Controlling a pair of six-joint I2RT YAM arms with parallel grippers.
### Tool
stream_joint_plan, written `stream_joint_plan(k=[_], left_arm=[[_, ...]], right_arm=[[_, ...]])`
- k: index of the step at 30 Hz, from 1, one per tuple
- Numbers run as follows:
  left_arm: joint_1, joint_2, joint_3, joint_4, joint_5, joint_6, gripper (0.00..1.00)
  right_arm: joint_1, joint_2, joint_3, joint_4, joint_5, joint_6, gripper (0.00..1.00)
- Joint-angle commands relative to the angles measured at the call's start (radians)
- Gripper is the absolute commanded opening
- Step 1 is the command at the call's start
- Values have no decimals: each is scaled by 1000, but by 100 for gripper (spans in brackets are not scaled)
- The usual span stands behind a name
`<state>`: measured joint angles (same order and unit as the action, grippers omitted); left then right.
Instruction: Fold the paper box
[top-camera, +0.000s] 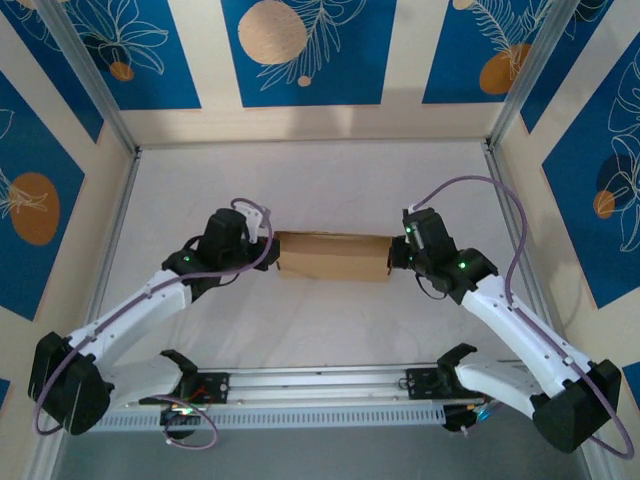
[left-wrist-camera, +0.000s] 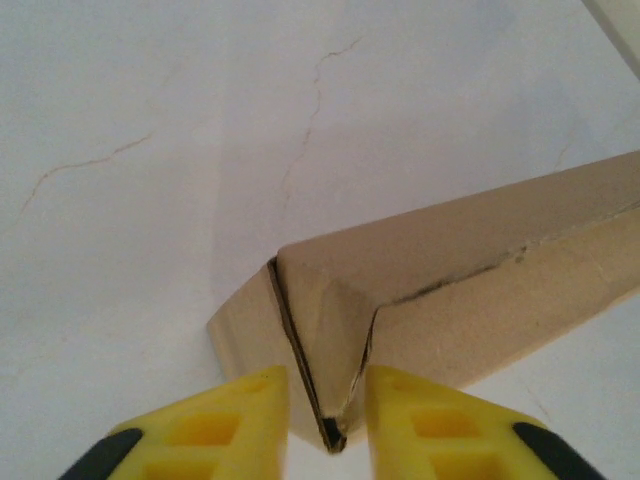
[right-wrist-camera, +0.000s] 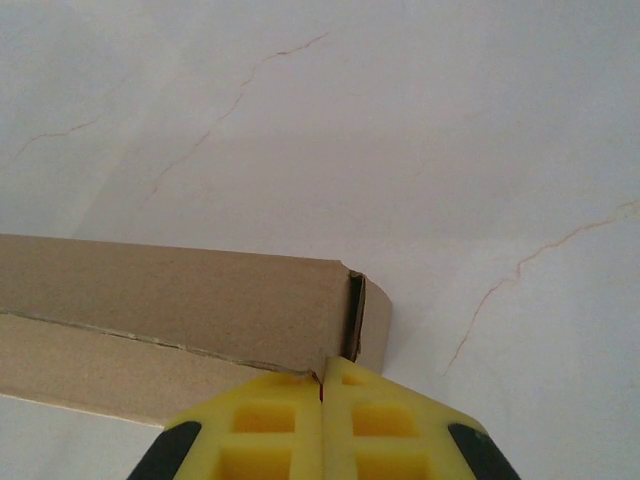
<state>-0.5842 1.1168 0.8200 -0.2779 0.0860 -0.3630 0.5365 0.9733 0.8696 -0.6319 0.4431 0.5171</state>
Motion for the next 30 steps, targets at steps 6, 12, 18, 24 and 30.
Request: stream_joint_plan(k=[6,12,18,24,30], left_arm=[[-2,-113,57,-95,58,6,34],[-1,-116,58,-4,62,-117,40],[3,-50,111,30,2,-194,60],[6,44,167,-12,-93,-233,60],[7,95,121,25,-73,-269,47]], right_arm=[[23,0,-35,-111,48,29,0],[30,-1,-43,-112,54,37,0],[31,0,-41,-115,51,32,0],[31,0,-40,-115,53,26,0],[31,4,-35,-113,54,24,0]])
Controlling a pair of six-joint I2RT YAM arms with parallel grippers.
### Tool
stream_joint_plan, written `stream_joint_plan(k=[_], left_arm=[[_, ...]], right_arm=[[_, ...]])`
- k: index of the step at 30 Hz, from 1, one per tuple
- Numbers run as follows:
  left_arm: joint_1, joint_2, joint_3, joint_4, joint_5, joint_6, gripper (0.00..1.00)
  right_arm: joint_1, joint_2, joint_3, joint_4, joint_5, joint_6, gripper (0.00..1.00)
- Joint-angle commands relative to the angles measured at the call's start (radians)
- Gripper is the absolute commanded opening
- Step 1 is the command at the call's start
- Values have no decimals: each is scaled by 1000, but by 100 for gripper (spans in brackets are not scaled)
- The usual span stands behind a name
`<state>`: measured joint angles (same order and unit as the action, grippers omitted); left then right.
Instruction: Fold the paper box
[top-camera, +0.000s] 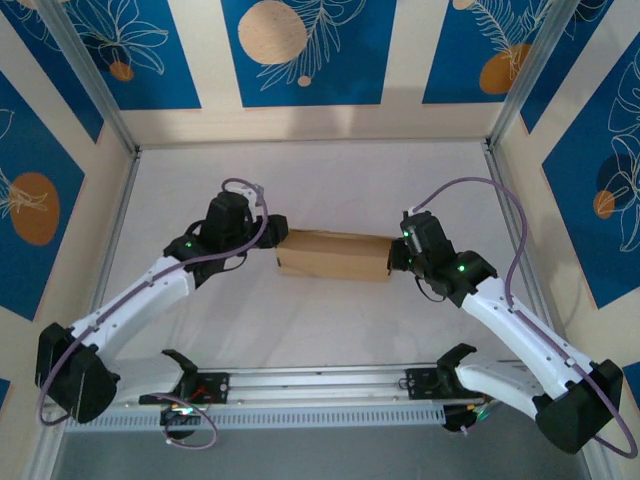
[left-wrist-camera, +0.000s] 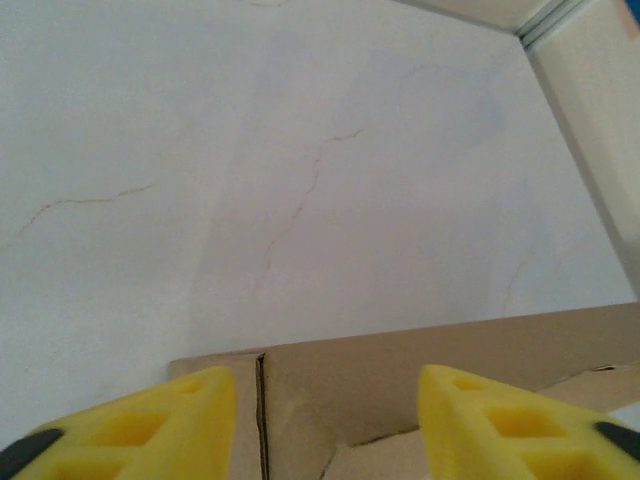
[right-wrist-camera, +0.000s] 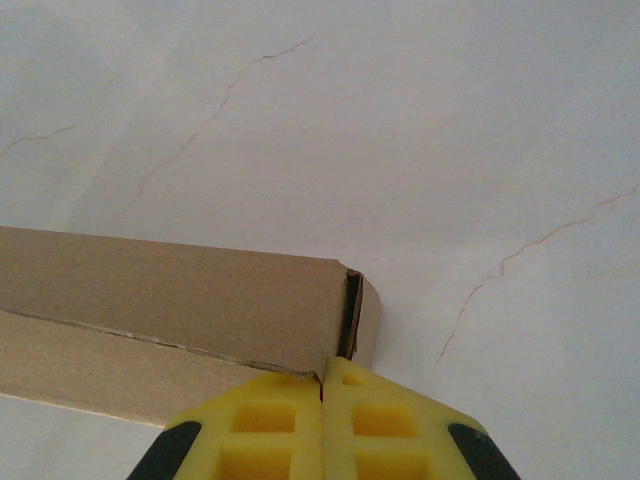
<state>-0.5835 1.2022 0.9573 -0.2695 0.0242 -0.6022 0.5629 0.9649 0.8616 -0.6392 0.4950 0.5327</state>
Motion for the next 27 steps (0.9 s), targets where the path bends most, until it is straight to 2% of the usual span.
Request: stream_joint_plan(k=[1,7,12,19,27], left_arm=[[4,11,-34,29,-5,-36,45],[2,-16,-143,68,-8,-64,34],[2,-38,-214,82,-29,-76,31],[2,-26,-207,73,-55,-67,32],[2,-7,-204,75,-69,-70,32]], right_arm=[[5,14,-28,-106,2,9,0],[5,21,-30,-108,-1,15,0],[5,36,-26,-119,-7,28,0],[5,-10,7,-159,-74,15,39],[-25,-70,60,-194,-286,-53,63]])
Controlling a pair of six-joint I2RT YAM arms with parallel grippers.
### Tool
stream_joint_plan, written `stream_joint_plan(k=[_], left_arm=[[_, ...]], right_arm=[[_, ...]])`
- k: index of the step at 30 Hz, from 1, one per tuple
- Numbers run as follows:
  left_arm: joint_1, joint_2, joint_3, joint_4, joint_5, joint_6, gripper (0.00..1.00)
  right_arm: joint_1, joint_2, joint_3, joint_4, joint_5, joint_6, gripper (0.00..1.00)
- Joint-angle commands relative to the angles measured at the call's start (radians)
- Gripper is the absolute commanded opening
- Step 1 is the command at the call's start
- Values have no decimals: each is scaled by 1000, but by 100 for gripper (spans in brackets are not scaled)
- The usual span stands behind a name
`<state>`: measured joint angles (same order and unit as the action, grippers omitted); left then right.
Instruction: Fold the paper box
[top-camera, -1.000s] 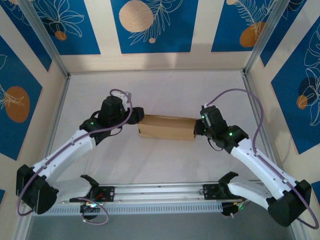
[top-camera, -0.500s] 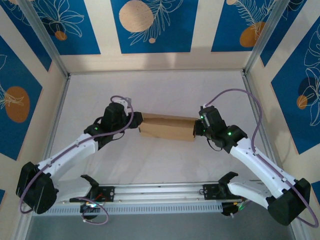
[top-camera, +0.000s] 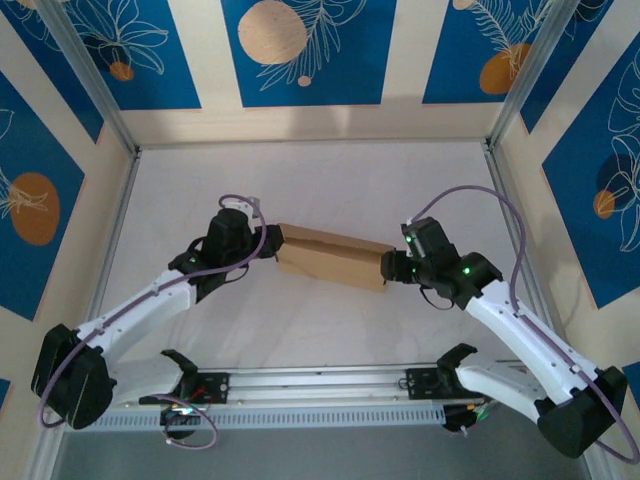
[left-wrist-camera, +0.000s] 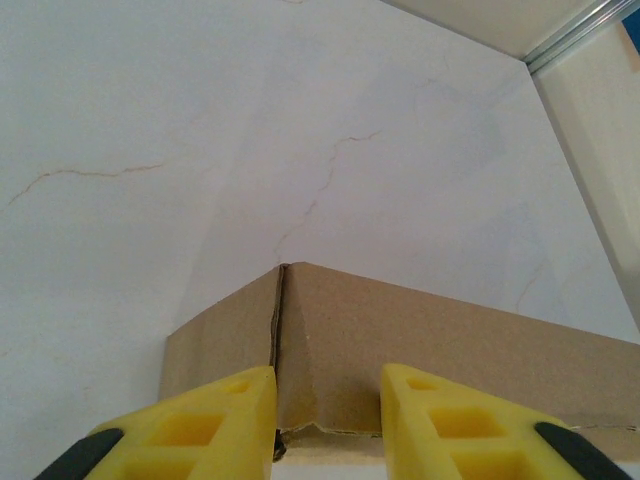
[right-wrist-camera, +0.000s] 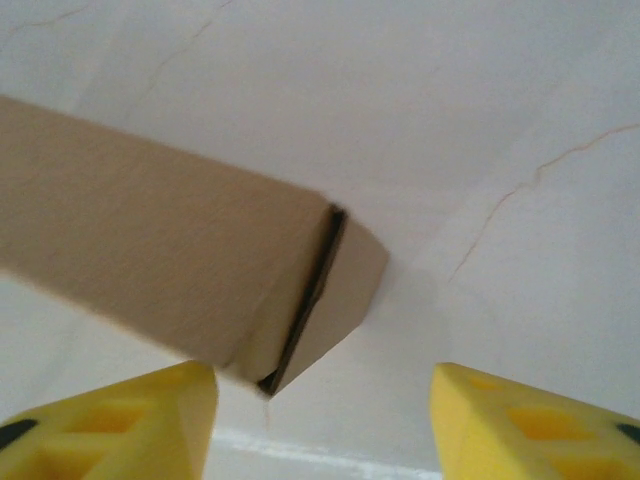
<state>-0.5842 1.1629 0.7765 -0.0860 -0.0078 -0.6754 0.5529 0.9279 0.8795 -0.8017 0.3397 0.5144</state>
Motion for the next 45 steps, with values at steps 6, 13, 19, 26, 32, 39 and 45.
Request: stream_joint_plan(k=[6,13,19,26,32,39,45], left_arm=[[3,44,-18,-105,-37,0,32],[3,49,-23,-107,-42,10,32],[3,50,-26,-105,-36,14,32],[4,51,-44,-96,-26,18,31],[3,41,-62,-99,-26,32,31],[3,39,-80,-104,-29,49,31],[3,47,-97,-100,-40,65,31]], right_arm=[[-127,-59,66,-14,-545,-119,69],[-253,-54,55,29,-663,62,61],[-347,33,74,-44,-557,203,55],[-347,46,23,-8,-478,233,54],[-349,86,-8,24,-470,217,52],[-349,80,-56,18,-430,201,40],[-351,86,-108,28,-419,211,28]])
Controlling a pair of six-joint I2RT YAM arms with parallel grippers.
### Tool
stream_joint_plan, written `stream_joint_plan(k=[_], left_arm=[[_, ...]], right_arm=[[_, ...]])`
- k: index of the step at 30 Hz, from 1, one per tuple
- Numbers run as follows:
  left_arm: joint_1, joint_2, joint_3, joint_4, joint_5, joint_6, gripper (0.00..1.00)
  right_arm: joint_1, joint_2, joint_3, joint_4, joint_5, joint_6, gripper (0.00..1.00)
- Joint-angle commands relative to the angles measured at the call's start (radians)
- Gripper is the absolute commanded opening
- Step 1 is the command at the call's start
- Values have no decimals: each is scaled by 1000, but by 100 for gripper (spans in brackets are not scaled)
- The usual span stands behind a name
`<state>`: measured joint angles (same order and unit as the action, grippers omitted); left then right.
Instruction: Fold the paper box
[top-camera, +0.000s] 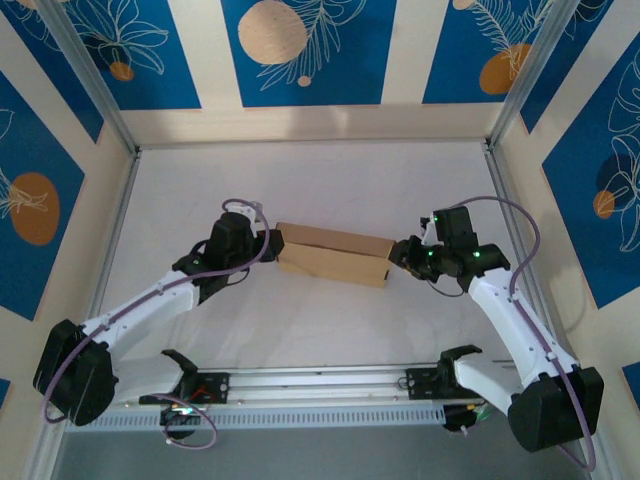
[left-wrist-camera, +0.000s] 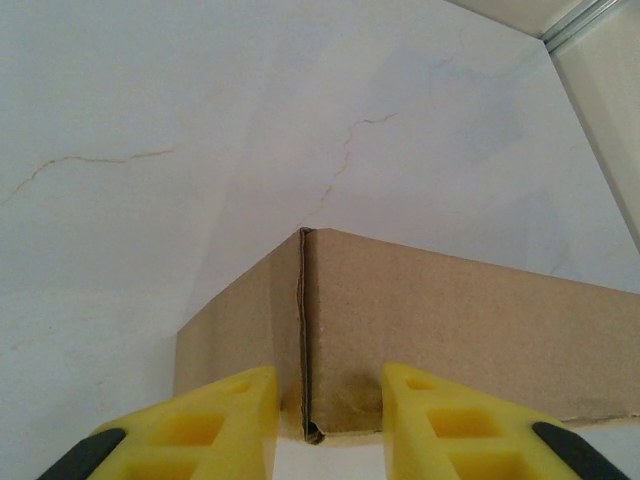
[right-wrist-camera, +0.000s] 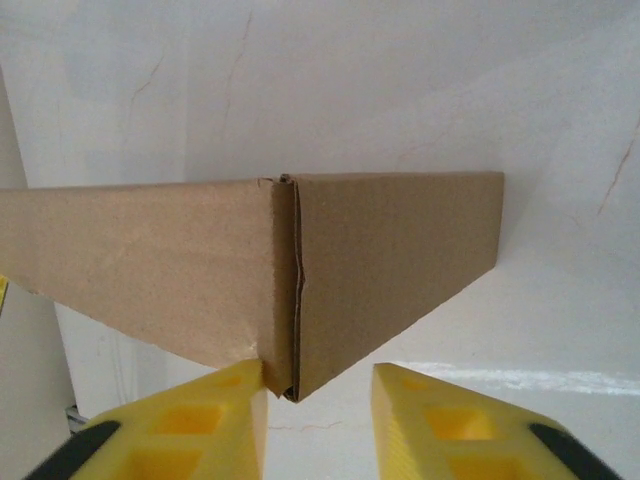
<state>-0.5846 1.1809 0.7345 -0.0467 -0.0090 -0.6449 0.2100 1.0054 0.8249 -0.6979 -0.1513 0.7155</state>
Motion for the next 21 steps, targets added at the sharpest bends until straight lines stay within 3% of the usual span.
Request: stream_joint_plan(k=[1,6,12,21], left_arm=[[4,33,-57,-137,-37,38,30],[3,46,-64,-134,-28,43,30],[3,26,-57,-144,-34,51,30],[3,19,-66,-142,-34,51,29]], right_arm=[[-9,10,-62,-67,69,11,25],[-3,22,-27,-77,10,-34,18],[-26,-41,87,-137,0,-84,36],[-46,57,91,-74,-54,-74,39]])
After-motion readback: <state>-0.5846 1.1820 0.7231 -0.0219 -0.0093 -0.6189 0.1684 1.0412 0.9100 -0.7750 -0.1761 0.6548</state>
